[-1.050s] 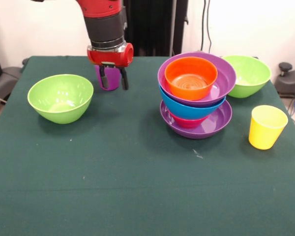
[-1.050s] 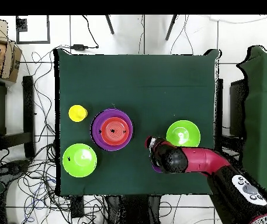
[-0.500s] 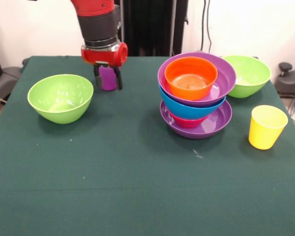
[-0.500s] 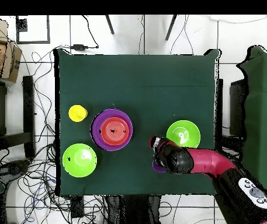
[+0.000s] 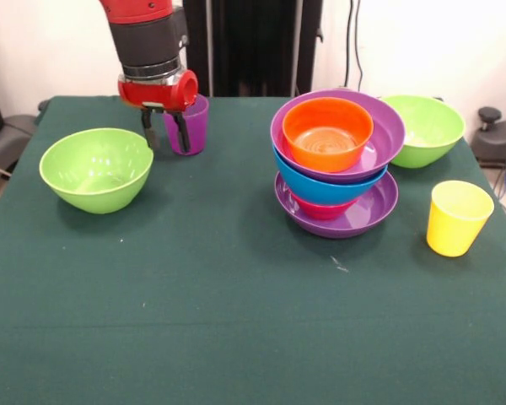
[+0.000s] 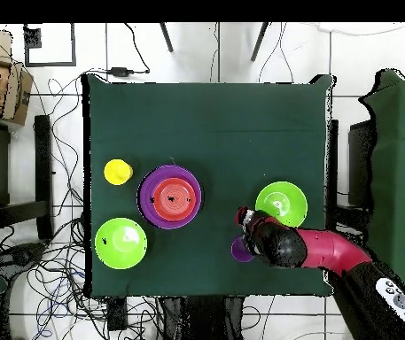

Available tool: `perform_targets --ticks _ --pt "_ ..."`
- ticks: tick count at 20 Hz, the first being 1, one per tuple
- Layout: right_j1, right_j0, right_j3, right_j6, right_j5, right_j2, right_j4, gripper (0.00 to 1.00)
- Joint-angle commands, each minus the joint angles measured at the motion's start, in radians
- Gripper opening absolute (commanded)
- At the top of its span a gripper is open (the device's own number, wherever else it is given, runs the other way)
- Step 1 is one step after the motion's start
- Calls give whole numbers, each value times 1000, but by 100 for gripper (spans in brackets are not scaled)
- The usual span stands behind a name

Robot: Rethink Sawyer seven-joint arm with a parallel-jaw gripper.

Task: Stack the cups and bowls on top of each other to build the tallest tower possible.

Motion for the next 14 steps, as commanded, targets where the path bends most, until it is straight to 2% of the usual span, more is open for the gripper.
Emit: perform_targets --ticks 1,6,14 --pt "63 14 -92 -130 8 55 -118 100" --pt "133 22 -132 -108 -33 41 -159 100" --pt "81 16 -101 -97 7 62 -144 100"
